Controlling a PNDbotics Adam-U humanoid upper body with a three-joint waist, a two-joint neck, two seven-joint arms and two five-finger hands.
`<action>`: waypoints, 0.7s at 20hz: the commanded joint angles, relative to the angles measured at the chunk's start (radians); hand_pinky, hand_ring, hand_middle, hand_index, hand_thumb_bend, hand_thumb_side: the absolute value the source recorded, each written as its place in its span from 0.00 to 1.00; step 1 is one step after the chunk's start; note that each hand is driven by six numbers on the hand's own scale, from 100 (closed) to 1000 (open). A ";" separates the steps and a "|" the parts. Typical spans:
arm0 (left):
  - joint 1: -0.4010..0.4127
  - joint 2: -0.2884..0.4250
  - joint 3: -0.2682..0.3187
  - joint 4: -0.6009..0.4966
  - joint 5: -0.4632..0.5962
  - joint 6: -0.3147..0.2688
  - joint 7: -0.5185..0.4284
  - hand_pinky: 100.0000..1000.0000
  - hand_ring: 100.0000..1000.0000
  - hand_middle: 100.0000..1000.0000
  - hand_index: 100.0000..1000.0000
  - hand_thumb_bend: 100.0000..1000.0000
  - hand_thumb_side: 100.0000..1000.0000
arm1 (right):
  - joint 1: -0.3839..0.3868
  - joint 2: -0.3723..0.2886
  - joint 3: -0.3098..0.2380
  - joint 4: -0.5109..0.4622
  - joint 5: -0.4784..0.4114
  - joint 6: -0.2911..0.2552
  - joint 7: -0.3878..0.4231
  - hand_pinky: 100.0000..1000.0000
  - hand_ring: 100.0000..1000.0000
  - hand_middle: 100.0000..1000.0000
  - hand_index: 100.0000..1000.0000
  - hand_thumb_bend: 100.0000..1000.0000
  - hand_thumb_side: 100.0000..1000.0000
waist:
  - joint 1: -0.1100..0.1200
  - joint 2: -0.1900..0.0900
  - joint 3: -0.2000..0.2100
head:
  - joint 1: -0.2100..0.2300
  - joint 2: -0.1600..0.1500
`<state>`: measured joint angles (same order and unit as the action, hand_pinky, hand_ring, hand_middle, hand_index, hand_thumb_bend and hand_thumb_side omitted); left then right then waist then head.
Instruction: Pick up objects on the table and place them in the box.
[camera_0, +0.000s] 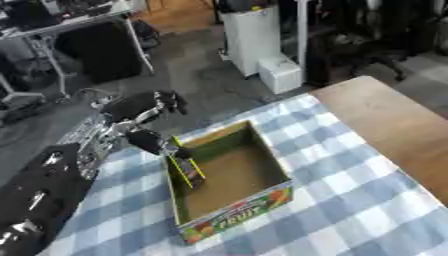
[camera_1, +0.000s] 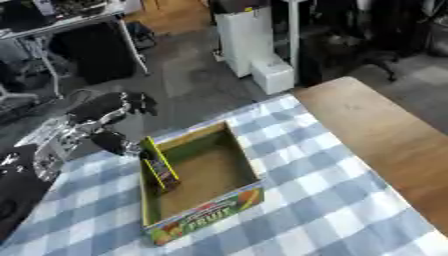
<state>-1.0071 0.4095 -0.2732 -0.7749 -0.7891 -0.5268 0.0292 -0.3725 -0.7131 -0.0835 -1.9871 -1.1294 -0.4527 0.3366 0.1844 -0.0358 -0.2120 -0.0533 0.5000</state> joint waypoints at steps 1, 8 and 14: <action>-0.004 0.064 0.022 -0.073 0.076 0.035 0.005 0.52 0.61 0.74 0.73 0.84 0.86 | 0.006 -0.024 -0.013 -0.013 0.013 -0.016 0.005 0.33 0.27 0.30 0.49 0.00 1.00 | -0.018 -0.013 0.009 | -0.008 -0.008; 0.081 0.155 0.021 -0.274 0.297 0.136 -0.005 0.48 0.56 0.72 0.75 0.78 0.82 | 0.060 -0.033 -0.027 -0.013 0.049 -0.054 0.007 0.33 0.27 0.30 0.48 0.00 1.00 | -0.025 -0.017 0.051 | -0.037 -0.018; 0.219 0.174 0.034 -0.472 0.454 0.259 0.016 0.37 0.47 0.68 0.77 0.71 0.80 | 0.121 -0.030 -0.038 -0.013 0.094 -0.091 0.004 0.34 0.27 0.30 0.49 0.00 1.00 | -0.042 -0.027 0.086 | -0.069 -0.061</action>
<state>-0.7765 0.5512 -0.2553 -1.1971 -0.3702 -0.2915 0.0362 -0.2474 -0.7178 -0.1087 -1.9871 -1.0462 -0.5342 0.3408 0.1523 -0.0543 -0.1250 -0.1070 0.4600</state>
